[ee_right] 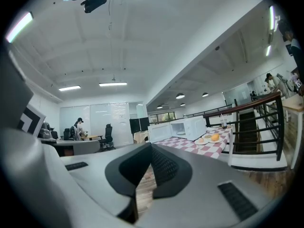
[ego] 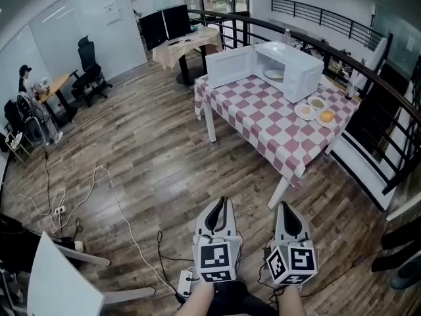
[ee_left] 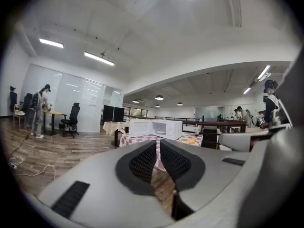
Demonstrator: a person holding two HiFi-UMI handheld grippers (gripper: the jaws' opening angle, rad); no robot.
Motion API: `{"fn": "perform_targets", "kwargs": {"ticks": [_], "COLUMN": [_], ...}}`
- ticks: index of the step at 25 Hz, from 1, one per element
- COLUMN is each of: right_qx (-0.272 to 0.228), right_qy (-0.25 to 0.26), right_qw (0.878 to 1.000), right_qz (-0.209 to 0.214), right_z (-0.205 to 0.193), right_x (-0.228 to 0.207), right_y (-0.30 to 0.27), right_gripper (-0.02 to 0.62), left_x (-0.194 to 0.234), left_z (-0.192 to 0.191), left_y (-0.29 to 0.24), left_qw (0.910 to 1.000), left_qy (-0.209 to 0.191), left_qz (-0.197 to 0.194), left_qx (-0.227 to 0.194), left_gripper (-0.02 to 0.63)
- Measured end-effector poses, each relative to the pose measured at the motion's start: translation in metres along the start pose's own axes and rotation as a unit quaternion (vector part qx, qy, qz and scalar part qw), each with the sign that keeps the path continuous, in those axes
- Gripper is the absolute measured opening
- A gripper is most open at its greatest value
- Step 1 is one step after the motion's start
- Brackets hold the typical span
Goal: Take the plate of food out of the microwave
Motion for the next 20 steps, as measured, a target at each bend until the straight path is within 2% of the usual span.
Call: {"fn": "perform_targets", "kwargs": {"ticks": [10, 20], "right_qx": [0.008, 0.011], "right_qy": [-0.004, -0.003], "right_qw": [1.000, 1.000], "right_qz": [0.011, 0.006], "right_z": [-0.005, -0.009], "right_x": [-0.001, -0.005], "right_y": [-0.021, -0.090], "right_gripper": [0.005, 0.005], "left_x": [0.010, 0.037], "left_z": [-0.002, -0.013], "left_y": [-0.014, -0.075], "left_qw": [0.9998, 0.9999], "left_qy": [0.002, 0.002], "left_qz": [0.017, 0.012], "left_qx": [0.006, 0.005], "left_gripper": [0.030, 0.031]}}
Point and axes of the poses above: the fingertips, and each gripper's own axes: y backward along the fingers, x to its left, z out of its top, the point moved 2 cm from there along y, backward along the fingers, and after that the axes turned 15 degrees about -y, right-handed, at the moved point
